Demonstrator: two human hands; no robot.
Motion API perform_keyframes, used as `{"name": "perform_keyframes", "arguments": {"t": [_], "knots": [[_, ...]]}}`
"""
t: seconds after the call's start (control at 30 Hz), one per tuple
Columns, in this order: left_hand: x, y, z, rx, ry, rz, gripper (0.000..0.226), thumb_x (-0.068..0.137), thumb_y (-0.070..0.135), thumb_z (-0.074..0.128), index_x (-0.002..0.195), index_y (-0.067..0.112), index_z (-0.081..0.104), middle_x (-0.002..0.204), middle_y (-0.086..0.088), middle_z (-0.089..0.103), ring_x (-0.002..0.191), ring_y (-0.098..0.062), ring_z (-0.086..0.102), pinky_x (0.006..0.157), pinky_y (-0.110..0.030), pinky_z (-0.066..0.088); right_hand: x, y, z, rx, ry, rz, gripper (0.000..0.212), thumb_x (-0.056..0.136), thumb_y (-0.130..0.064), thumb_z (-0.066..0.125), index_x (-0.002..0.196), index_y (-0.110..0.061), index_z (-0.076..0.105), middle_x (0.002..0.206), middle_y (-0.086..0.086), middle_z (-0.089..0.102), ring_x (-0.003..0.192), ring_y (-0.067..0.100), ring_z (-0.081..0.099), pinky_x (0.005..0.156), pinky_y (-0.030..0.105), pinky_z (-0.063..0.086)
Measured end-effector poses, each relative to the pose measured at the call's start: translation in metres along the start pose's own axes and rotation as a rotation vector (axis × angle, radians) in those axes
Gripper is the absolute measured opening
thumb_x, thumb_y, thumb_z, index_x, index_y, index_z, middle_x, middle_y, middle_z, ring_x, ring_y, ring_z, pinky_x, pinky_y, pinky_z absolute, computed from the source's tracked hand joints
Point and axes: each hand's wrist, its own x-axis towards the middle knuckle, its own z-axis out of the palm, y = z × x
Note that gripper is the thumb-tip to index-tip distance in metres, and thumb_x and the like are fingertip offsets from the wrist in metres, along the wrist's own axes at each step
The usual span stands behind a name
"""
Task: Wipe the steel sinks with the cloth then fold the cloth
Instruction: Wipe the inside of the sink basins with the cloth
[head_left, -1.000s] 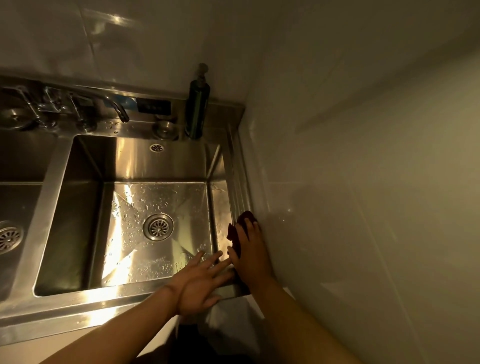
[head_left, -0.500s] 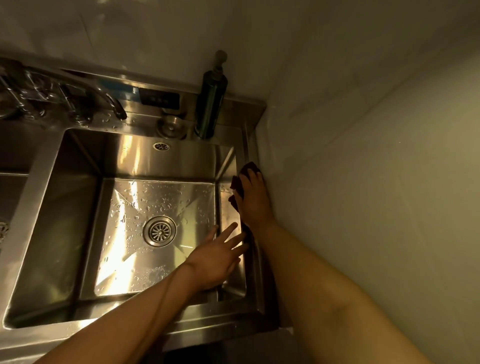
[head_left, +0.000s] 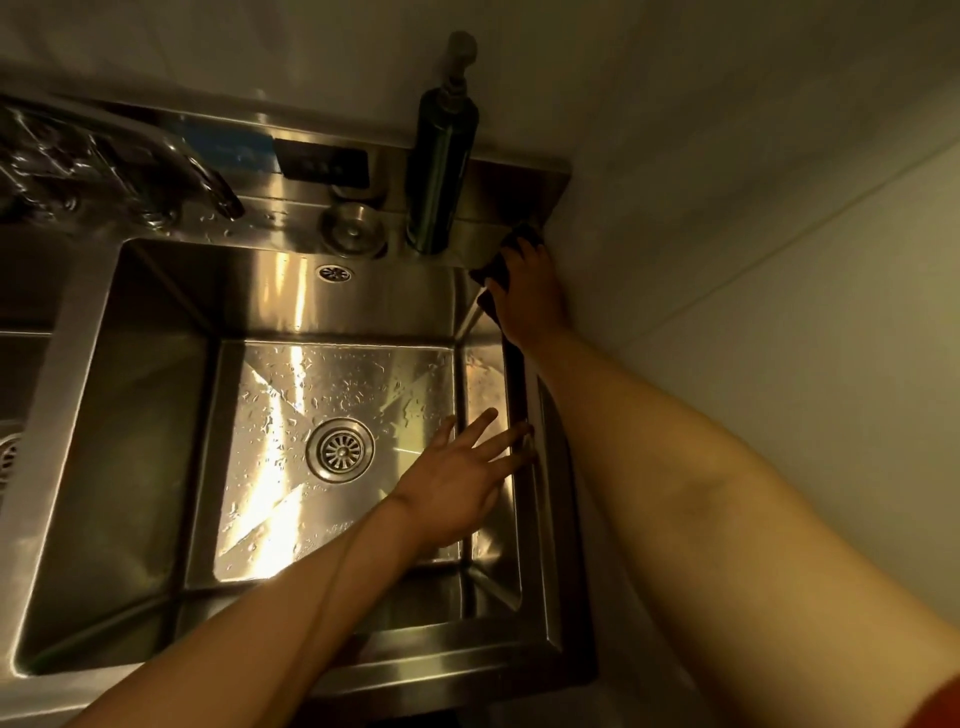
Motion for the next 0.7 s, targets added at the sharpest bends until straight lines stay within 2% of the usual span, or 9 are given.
{"name": "perform_keyframes", "arguments": {"t": [0.17,0.27,0.4,0.47,0.57,0.6,0.7], "knots": [[-0.011,0.020,0.003,-0.004,-0.040,-0.061,0.062,0.106,0.039,0.035,0.165,0.037,0.014,0.175,0.007,-0.003,0.161,-0.028,-0.008,0.126,-0.061,0.010,-0.028,-0.001,-0.005,0.043,0.017,-0.013,0.050,0.100,-0.030,0.060,0.146,-0.012,0.051,0.158,0.010,0.040,0.150,0.031,0.028,0.125,0.042,0.024],[-0.034,0.035,0.013,-0.042,-0.074,-0.018,0.062,0.106,0.037,0.036,0.164,0.037,0.014,0.175,0.008,-0.004,0.161,-0.028,-0.008,0.127,-0.061,0.009,-0.078,-0.001,-0.002,0.068,0.066,-0.001,0.047,0.097,-0.029,0.062,0.141,-0.015,0.056,0.153,0.009,0.046,0.146,0.030,0.034,0.122,0.044,0.031],[-0.080,0.053,0.036,-0.107,-0.076,-0.005,0.062,0.106,0.038,0.031,0.164,0.040,0.010,0.174,0.014,-0.008,0.161,-0.023,-0.005,0.128,-0.056,0.007,-0.159,0.000,0.003,0.107,0.076,0.041,0.048,0.096,-0.027,0.064,0.142,-0.016,0.055,0.156,0.005,0.042,0.150,0.027,0.027,0.123,0.040,0.028],[-0.103,0.059,0.045,-0.129,-0.099,-0.012,0.059,0.107,0.042,0.026,0.164,0.040,0.011,0.174,0.016,0.000,0.161,-0.021,-0.002,0.128,-0.055,0.009,-0.198,-0.002,0.003,0.075,0.048,0.075,0.050,0.096,-0.028,0.065,0.143,-0.019,0.054,0.158,0.002,0.040,0.152,0.023,0.023,0.124,0.040,0.026],[-0.126,0.061,0.047,-0.076,-0.047,0.009,0.055,0.105,0.043,0.035,0.160,0.036,0.034,0.169,0.011,0.027,0.157,-0.026,0.025,0.122,-0.057,0.029,-0.255,-0.010,0.002,0.053,0.019,0.124,0.052,0.093,-0.027,0.068,0.143,-0.021,0.055,0.159,0.000,0.039,0.153,0.023,0.022,0.124,0.041,0.027],[-0.132,0.059,0.047,-0.063,-0.040,-0.007,0.054,0.105,0.043,0.038,0.158,0.036,0.038,0.168,0.011,0.031,0.156,-0.026,0.029,0.122,-0.057,0.030,-0.272,-0.012,0.003,0.054,0.013,0.138,0.052,0.093,-0.027,0.069,0.143,-0.022,0.055,0.159,0.000,0.039,0.153,0.023,0.022,0.124,0.042,0.027],[-0.151,0.050,0.047,-0.052,-0.124,-0.058,0.057,0.106,0.048,0.029,0.162,0.043,0.024,0.171,0.016,0.017,0.161,-0.021,0.010,0.126,-0.050,0.008,-0.327,-0.021,0.006,0.041,0.003,0.197,0.051,0.096,-0.029,0.066,0.146,-0.025,0.053,0.161,-0.003,0.036,0.154,0.021,0.019,0.125,0.041,0.025]]}}
